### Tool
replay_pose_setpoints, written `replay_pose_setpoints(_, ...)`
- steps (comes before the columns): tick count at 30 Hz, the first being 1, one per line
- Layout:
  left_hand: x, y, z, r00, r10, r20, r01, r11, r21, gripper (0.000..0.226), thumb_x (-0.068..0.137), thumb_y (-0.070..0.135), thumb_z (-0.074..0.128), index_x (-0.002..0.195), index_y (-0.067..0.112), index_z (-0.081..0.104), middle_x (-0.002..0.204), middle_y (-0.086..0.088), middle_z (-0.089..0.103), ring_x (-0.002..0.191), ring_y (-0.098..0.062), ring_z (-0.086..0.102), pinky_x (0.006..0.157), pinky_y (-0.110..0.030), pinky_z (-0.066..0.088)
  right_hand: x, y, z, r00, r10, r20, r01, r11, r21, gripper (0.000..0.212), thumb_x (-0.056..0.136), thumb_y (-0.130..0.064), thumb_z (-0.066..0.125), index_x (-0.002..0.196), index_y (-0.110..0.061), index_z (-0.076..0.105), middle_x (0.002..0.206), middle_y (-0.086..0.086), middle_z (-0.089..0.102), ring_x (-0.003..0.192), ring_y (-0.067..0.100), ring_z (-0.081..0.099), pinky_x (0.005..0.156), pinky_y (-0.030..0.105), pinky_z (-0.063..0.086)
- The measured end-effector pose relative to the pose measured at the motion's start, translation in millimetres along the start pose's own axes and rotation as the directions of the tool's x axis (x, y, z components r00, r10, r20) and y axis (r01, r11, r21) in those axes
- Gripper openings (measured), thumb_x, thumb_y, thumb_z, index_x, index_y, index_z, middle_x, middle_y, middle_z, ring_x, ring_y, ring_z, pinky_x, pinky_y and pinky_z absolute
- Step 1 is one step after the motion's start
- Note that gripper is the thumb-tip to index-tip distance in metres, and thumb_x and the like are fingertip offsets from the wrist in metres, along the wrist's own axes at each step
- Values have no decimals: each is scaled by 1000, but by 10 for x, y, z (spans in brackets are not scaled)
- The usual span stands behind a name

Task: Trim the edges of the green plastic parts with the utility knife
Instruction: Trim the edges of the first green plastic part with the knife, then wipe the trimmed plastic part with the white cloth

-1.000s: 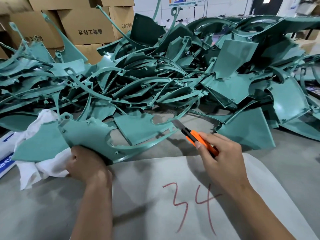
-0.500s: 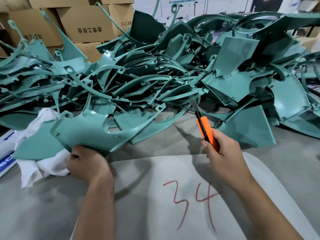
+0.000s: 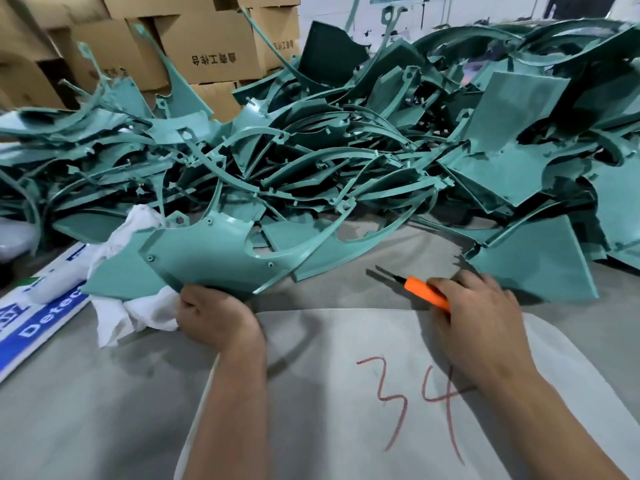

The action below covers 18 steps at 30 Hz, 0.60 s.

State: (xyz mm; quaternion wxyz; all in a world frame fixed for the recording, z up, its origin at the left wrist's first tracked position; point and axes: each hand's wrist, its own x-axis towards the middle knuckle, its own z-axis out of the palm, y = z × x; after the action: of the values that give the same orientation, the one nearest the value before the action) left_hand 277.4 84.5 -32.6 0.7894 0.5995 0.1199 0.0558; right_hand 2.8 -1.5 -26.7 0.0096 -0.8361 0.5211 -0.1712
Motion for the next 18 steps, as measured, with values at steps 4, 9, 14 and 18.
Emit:
replay_pose_setpoints(4, -16, 168, -34, 997, -61, -43, 54, 988, -142, 30, 87, 29, 39, 61, 21, 54, 67, 9, 61, 61, -18, 47, 62, -30, 43, -18, -73, 32, 999, -33, 10, 33, 999, 19, 39, 88, -53, 70, 119, -29, 73, 101, -2, 63, 98, 24, 55, 86, 43, 50)
replay_pose_setpoints(9, -27, 220, -146, 1000, 2, 6, -1, 987, -158, 25, 82, 29, 36, 66, 15, 49, 66, 2, 55, 64, -22, 42, 64, -33, 41, -83, -468, 70, 943, -311, -115, 315, 949, 17, 41, 84, -48, 74, 116, -22, 73, 104, -1, 64, 100, 27, 54, 82, 43, 45)
replay_pose_setpoints(14, 239, 430, -254, 999, -18, -31, 11, 975, -221, 26, 83, 29, 37, 80, 9, 54, 88, -18, 62, 74, -27, 50, 67, -43, 43, 11, -1435, 260, 742, -668, 53, 649, 735, 196, 34, 95, -49, 59, 122, -28, 64, 119, -4, 57, 114, 23, 46, 89, 41, 46)
replay_pose_setpoints(18, 345, 685, -358, 994, 61, -90, -72, 989, -131, 44, 90, 25, 34, 102, -2, 66, 103, -20, 71, 92, -40, 65, 80, -52, 57, 82, -2308, 491, 657, -754, 10, 733, 641, 225, 50, 99, -32, 58, 148, -32, 48, 143, 4, 49, 130, 28, 42, 99, 45, 46)
